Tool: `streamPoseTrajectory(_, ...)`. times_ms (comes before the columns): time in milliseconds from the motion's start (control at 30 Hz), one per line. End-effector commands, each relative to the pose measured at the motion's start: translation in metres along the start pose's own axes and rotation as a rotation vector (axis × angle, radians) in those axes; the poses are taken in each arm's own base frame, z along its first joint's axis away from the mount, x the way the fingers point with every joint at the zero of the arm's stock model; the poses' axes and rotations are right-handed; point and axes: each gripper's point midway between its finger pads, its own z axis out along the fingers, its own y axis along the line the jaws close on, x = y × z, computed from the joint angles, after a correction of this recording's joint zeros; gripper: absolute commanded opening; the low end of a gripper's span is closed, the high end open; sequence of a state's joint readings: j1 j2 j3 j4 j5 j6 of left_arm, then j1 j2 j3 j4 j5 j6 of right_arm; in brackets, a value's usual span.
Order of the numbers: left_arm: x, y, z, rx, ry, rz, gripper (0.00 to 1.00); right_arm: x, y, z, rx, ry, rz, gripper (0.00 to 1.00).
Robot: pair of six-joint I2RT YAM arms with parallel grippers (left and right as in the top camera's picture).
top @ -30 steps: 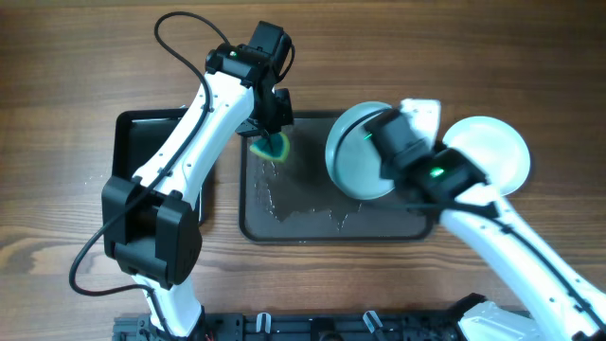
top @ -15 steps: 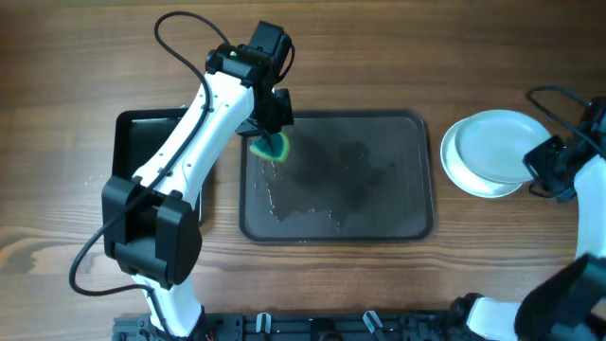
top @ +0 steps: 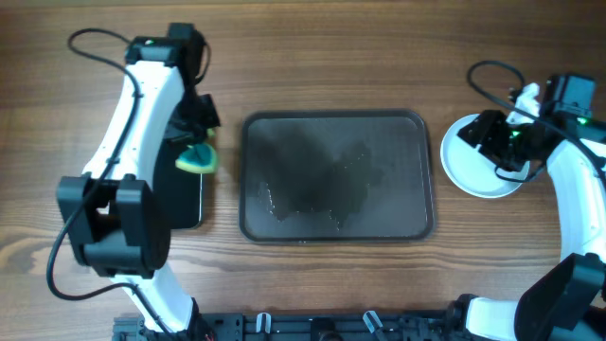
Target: Clean dirty plates on tray and stack at the side
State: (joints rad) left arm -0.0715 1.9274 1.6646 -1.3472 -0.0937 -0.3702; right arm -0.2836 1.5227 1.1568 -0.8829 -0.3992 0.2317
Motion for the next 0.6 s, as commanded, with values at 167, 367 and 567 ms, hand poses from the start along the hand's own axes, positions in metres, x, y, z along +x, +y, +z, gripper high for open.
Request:
streamPoseTrajectory(167, -0.026, 0.071, 0.095, -0.042, -0.095, 0.069, 0.13, 0.005, 0.020, 0.004, 0.061, -0.003, -0.156, 0.60)
streamPoseTrajectory(367, -0.040, 0.061, 0.021, -0.010, -0.233, 0.083, 1.00, 0.000, 0.036, -0.029, 0.047, -0.060, -0.255, 1.00)
streamPoseTrajectory(567, -0.015, 0.025, -0.109, 0.142, -0.552, 0.100, 1.00, 0.032, 0.065, -0.157, 0.040, -0.341, -0.336, 1.00)
